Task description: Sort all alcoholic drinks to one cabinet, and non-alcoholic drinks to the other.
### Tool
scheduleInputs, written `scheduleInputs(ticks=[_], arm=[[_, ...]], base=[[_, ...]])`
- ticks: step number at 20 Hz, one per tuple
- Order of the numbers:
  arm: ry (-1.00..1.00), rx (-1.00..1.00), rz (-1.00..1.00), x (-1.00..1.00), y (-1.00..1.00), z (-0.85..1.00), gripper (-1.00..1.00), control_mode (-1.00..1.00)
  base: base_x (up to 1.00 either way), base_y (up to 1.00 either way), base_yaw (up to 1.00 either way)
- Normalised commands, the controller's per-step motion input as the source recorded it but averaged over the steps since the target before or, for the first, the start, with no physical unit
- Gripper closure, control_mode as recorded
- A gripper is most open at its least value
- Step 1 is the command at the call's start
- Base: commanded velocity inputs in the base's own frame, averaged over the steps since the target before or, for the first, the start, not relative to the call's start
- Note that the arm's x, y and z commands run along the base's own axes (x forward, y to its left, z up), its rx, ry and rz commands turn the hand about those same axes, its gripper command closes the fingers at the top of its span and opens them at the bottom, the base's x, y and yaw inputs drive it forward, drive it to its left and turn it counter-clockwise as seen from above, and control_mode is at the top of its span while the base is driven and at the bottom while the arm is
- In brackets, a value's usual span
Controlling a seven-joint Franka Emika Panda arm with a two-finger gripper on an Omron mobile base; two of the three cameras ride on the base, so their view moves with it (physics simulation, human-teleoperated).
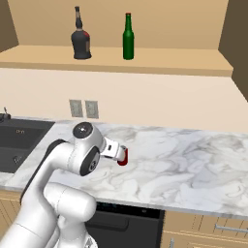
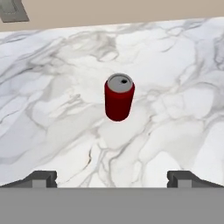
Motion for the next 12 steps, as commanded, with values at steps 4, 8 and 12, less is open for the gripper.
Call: scheduleInputs(ticks=[4,8,12], arm=[[0.06,0.01,0.0,0.24,-0.01,-0.05,-1.0,-1.0],[0.07,0.02,0.0,0.22,0.0,-0.03,-1.0,-1.0],[0.04,0.0,0.0,0.28,-0.01,-0.09,-1.0,-1.0]], base=[[0.0,0.0,0.0],[0.0,0.0,0.0],[0.0,0.0,0.0]])
